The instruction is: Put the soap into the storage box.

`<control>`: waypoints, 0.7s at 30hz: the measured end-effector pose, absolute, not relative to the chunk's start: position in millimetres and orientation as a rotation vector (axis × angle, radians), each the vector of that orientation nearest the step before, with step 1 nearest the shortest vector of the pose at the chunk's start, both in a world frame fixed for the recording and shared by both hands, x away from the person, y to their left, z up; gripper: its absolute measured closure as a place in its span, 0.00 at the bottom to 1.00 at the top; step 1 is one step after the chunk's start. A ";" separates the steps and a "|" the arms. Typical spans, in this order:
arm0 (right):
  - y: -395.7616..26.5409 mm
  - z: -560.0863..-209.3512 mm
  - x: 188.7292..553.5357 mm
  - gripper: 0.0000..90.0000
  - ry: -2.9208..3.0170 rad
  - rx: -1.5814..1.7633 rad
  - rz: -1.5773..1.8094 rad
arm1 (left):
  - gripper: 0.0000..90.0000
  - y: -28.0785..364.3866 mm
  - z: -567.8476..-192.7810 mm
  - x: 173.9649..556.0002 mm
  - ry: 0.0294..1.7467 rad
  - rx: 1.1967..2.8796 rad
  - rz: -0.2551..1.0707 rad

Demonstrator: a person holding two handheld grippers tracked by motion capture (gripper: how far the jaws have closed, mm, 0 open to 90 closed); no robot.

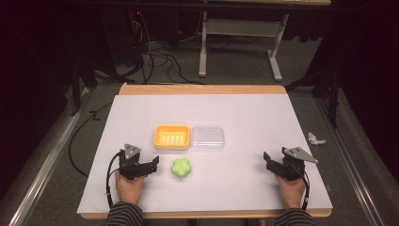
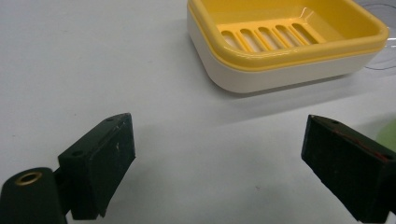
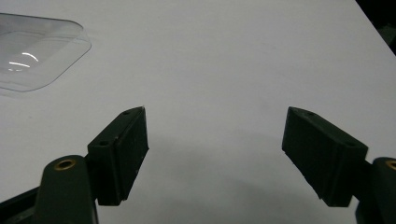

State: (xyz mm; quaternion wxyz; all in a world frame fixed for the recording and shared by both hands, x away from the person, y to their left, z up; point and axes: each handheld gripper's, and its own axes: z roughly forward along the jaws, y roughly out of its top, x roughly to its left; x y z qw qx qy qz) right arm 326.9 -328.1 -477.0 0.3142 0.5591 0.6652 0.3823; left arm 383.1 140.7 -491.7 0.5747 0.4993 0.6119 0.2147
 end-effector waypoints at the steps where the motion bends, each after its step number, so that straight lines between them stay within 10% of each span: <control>1: -327.6 -477.2 327.3 0.26 1.754 1.472 1.005 | 0.12 140.9 -491.7 383.2 1.436 1.171 0.501; 21: -329.4 -477.5 331.0 0.19 1.753 1.528 0.982 | 0.14 140.0 -491.8 381.7 1.418 1.183 0.506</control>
